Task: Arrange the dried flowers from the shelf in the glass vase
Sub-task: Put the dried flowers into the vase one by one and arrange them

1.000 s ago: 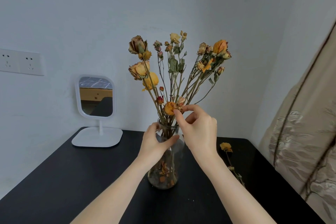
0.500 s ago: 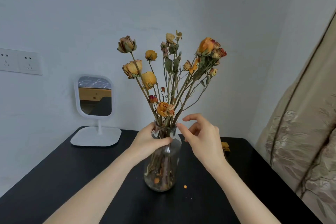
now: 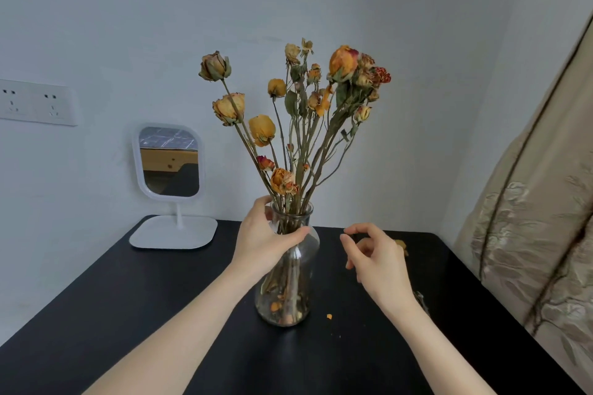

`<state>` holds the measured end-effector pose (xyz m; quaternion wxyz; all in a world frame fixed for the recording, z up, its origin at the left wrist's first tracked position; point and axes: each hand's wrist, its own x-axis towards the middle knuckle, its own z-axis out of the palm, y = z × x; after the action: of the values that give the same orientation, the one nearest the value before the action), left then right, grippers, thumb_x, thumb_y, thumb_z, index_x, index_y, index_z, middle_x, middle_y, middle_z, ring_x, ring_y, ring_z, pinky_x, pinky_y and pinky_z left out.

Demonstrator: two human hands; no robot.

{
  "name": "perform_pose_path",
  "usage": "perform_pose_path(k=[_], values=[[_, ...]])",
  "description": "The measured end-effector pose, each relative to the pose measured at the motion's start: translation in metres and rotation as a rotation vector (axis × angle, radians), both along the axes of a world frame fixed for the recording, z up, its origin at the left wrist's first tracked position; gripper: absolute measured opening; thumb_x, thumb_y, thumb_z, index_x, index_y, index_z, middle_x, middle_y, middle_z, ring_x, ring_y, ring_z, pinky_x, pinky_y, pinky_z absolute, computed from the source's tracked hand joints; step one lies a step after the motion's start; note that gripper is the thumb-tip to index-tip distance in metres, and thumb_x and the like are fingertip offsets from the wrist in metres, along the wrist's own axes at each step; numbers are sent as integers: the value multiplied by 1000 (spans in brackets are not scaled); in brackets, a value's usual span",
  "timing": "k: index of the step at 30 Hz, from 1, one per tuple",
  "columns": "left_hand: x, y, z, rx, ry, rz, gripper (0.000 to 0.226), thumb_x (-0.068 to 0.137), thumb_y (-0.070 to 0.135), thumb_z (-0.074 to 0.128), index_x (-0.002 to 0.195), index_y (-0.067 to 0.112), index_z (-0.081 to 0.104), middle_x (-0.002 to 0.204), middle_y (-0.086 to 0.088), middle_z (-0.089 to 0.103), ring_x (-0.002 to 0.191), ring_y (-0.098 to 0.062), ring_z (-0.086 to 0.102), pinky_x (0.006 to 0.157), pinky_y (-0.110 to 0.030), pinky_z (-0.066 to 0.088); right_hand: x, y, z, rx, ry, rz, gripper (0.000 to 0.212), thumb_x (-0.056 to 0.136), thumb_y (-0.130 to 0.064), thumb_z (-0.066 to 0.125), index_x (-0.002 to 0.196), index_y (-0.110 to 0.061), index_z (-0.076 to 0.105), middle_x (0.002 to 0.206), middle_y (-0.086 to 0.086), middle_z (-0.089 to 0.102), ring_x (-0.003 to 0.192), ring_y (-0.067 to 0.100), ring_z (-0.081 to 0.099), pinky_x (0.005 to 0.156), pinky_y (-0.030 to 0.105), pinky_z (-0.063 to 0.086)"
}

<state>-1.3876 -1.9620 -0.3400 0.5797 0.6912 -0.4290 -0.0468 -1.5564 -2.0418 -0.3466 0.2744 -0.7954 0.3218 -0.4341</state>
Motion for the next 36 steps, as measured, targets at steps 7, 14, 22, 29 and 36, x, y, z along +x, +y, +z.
perform_pose_path(k=[7,14,22,29,36], values=[[10,6,-2,26,119,-117,64,70,30,77,123,31,41,106,25,52,106,-3,49,84,-18,37,-2,2,-17,97,-8,61,8,89,-26,60,91,-33,55,53,-1,63,42,4,53,54,22,45],[6,8,-6,-7,161,-105,74,58,44,82,119,33,41,121,13,54,113,-8,50,96,-29,41,-2,5,-29,115,24,63,7,89,-29,59,92,-34,55,54,-1,64,43,1,54,54,18,42],[13,3,-6,22,237,-105,58,64,36,81,109,36,46,115,13,58,114,-11,52,96,-31,41,-9,0,-33,143,4,66,5,90,-28,58,92,-32,56,54,-5,64,41,2,52,54,21,42],[27,0,-1,84,217,-212,40,74,22,76,95,42,49,103,26,55,107,-2,50,89,-21,40,-12,-2,-35,164,11,60,6,90,-28,59,93,-32,56,57,-6,65,43,1,53,55,20,44],[39,4,0,141,232,-333,37,80,19,72,100,42,51,108,28,56,116,-6,49,96,-25,35,-16,-4,-36,180,1,51,6,89,-27,59,95,-29,58,54,-3,63,40,3,51,50,16,42]])
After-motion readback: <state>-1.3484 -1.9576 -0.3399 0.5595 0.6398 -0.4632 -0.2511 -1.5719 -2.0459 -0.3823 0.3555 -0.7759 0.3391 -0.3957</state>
